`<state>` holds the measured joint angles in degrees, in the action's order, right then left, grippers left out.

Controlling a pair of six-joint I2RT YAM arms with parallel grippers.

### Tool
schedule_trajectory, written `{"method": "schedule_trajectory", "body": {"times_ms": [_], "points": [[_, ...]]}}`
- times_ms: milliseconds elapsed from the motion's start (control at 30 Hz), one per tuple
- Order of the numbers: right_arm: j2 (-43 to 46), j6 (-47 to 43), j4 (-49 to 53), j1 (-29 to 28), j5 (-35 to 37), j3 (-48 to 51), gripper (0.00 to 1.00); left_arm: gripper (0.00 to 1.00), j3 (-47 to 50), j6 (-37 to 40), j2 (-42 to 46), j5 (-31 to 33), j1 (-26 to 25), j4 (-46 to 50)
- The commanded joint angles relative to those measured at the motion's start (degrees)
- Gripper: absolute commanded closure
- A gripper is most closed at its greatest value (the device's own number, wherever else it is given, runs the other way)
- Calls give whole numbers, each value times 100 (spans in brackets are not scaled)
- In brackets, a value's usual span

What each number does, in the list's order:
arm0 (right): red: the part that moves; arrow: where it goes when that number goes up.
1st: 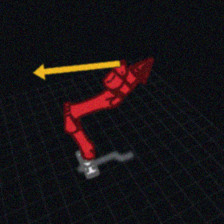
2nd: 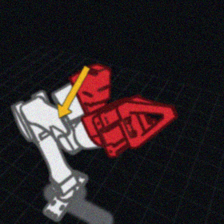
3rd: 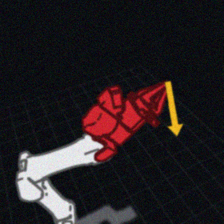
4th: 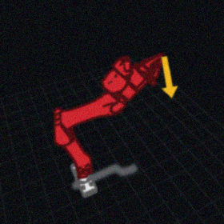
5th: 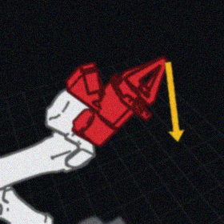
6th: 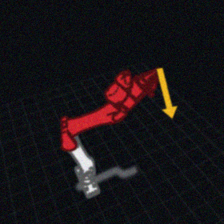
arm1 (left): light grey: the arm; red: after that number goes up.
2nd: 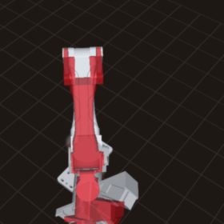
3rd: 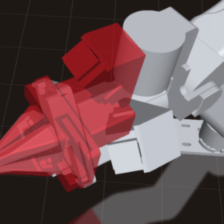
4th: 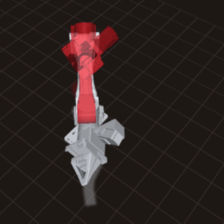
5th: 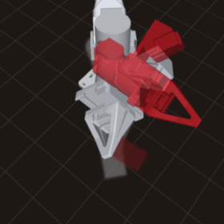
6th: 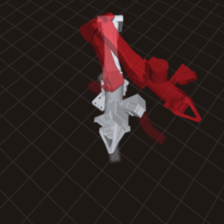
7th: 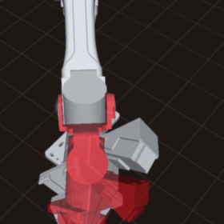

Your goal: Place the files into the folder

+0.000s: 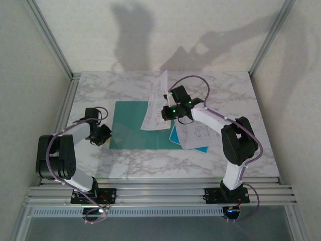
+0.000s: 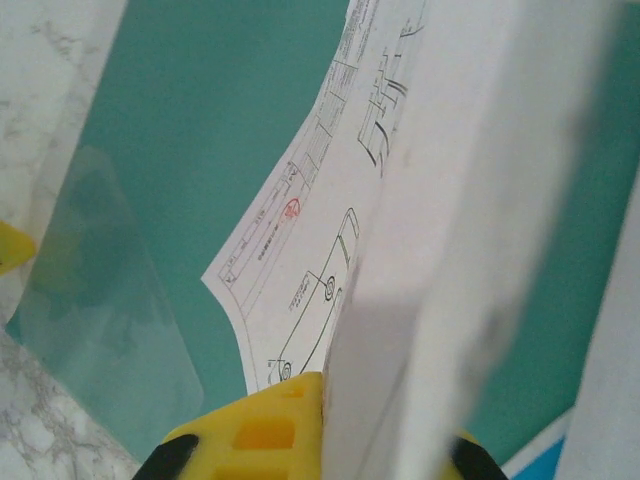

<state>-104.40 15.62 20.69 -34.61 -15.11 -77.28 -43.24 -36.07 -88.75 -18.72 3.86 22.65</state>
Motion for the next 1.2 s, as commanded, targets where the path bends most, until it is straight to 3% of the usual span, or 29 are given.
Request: {"method": "schedule_trajectory", "body": {"times_ms": [0,167,367,1167], "points": [[222,-435,-155,-169,24,68,100,92,132,-31,3,-261,-24,-135],[401,-711,-243,-262,322,270,100,92,150,-23,12,-287,-25,-139],[489,-863,-372,-290,170,441,100,92,159,-10,-16,-324,-25,-139],[33,-134,-1050,-157,-1575,951,100,94,211,-23,32,-314,-25,-137]]}}
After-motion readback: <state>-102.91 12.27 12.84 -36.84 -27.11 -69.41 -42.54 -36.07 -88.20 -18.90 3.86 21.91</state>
